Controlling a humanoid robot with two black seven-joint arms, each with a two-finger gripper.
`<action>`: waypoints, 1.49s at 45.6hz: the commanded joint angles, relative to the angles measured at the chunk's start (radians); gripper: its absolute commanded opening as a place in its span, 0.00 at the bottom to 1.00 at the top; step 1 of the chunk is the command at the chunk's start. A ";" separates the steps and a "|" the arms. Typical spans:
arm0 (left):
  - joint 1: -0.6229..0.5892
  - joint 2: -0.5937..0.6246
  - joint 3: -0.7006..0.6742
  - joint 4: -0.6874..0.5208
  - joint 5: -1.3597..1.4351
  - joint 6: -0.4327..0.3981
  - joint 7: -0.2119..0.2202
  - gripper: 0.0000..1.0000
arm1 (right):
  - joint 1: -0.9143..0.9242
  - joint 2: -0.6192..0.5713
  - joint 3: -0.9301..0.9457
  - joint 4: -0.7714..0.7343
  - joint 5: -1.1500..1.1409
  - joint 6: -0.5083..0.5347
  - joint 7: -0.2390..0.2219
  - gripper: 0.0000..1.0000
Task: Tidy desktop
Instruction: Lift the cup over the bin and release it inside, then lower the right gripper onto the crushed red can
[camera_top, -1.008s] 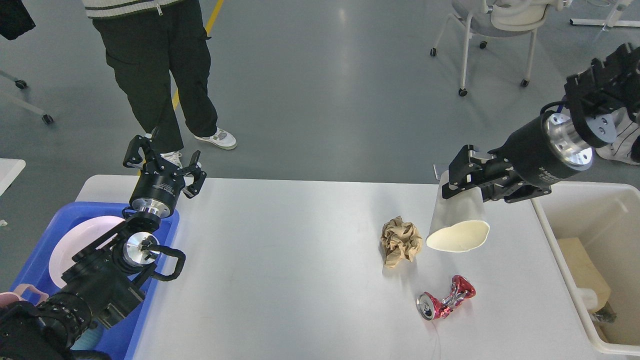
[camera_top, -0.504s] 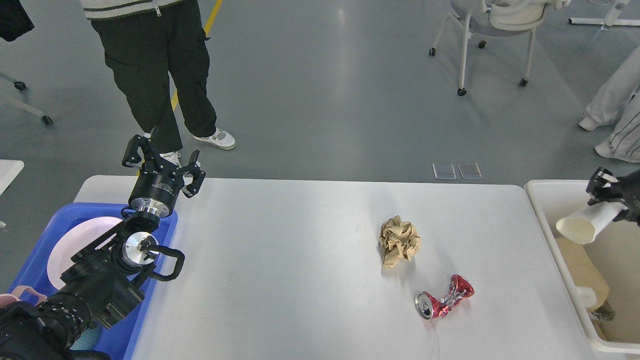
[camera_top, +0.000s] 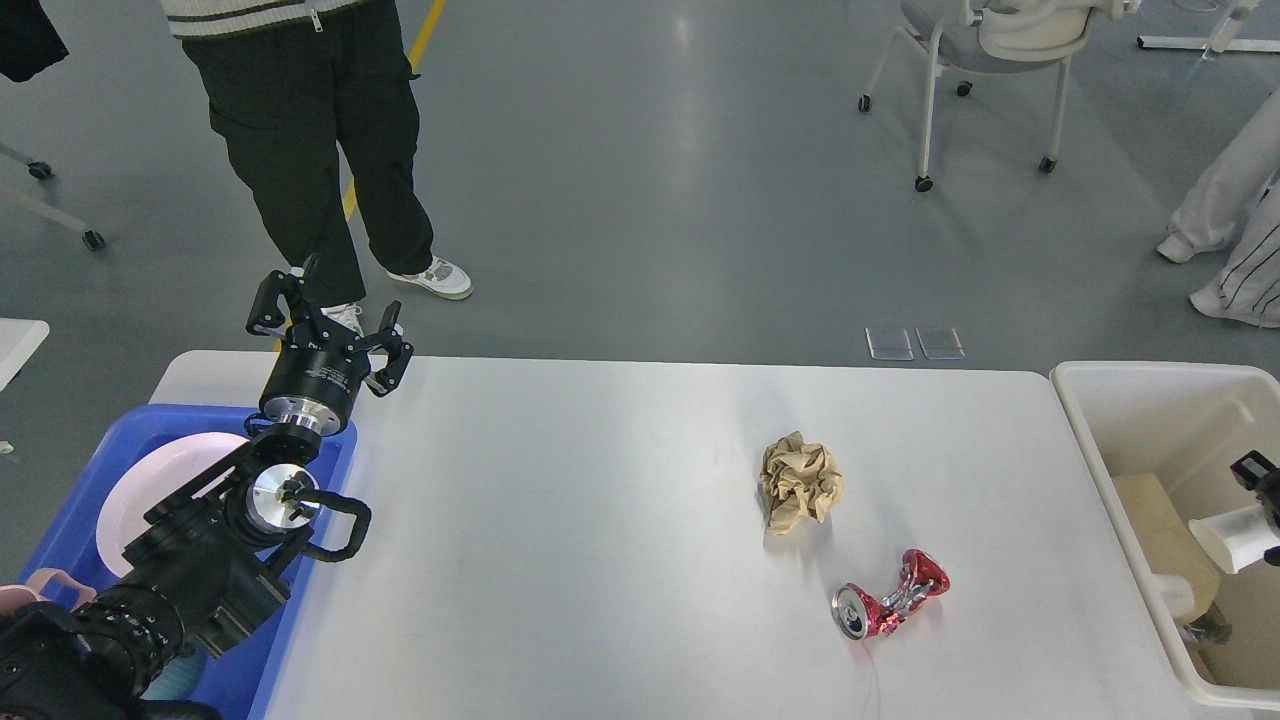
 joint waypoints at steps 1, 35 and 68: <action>0.000 0.000 0.000 0.000 0.000 0.001 0.000 0.98 | 0.001 -0.003 0.000 0.000 0.000 0.001 0.000 1.00; 0.000 0.000 0.000 0.000 0.000 0.001 0.000 0.98 | 0.800 -0.294 -0.219 1.095 0.045 0.362 -0.002 1.00; 0.000 0.000 0.000 0.000 0.000 0.000 0.000 0.98 | 0.506 -0.171 -0.121 1.139 0.144 0.187 -0.003 1.00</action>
